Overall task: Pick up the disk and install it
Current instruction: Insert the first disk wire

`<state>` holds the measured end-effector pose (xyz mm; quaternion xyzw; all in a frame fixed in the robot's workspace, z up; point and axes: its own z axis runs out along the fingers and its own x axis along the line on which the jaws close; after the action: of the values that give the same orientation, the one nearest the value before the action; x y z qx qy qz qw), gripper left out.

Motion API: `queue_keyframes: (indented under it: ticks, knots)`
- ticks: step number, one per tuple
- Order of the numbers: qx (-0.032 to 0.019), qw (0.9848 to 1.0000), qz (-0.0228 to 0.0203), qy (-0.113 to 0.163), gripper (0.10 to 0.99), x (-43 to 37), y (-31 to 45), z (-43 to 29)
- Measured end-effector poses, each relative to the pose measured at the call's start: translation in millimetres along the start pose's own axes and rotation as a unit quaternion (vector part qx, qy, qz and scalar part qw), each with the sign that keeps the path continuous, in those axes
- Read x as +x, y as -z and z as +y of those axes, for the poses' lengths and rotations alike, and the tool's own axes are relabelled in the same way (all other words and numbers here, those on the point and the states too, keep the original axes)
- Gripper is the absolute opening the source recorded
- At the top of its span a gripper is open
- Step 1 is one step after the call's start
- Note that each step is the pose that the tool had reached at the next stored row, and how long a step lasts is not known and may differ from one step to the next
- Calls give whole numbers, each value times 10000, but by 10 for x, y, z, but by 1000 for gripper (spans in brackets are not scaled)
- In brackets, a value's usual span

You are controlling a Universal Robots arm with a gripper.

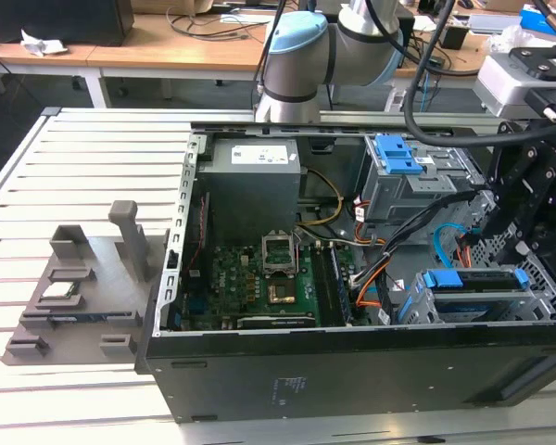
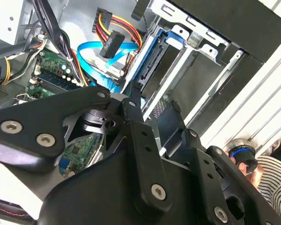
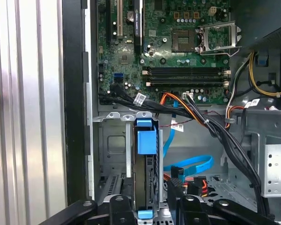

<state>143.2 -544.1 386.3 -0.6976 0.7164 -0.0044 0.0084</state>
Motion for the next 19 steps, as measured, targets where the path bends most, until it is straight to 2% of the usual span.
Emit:
queue_keyframes:
  ticks: [2, 9, 14, 19]
  knots:
    - [0, 10000, 1, 0, 420, -15, -2, -49]
    - [-1, 10000, 1, 0, 420, -57, -27, -141]
    - [-1, 10000, 2, -1, 420, -75, -90, -159]
    - [-1, 10000, 2, 0, 420, -129, -192, -160]
